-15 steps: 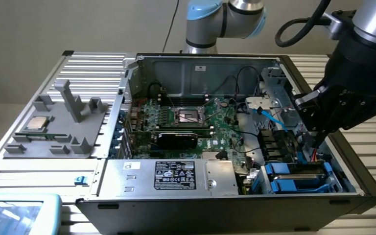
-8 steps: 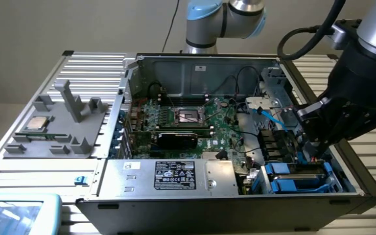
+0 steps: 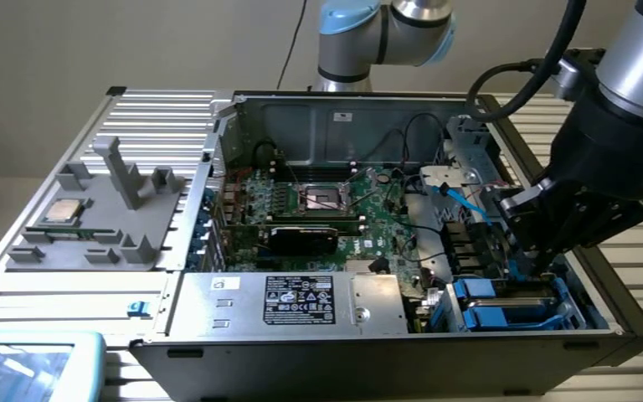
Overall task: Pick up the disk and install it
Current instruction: 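Insert the second disk wire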
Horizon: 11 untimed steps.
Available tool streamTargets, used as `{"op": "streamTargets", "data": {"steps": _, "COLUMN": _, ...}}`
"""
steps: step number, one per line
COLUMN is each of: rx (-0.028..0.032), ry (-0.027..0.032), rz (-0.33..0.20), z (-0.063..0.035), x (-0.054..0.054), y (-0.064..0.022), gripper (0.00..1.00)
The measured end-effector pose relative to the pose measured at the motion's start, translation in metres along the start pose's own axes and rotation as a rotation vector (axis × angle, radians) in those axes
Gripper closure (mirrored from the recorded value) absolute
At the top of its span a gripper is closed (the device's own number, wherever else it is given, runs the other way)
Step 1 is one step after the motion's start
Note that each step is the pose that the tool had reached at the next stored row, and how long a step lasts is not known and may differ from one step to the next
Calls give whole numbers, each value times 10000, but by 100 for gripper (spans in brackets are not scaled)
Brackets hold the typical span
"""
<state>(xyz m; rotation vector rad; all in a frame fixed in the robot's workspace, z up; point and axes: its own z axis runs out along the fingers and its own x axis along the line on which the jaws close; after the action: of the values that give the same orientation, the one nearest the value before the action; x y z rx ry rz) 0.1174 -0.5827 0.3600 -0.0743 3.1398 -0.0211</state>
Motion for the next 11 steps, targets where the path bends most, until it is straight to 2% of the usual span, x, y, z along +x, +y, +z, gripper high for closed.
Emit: {"op": "streamTargets", "data": {"steps": 11, "rx": -11, "ry": -1, "rz": -34, "z": 173, "x": 0, "y": 2, "gripper": 89}}
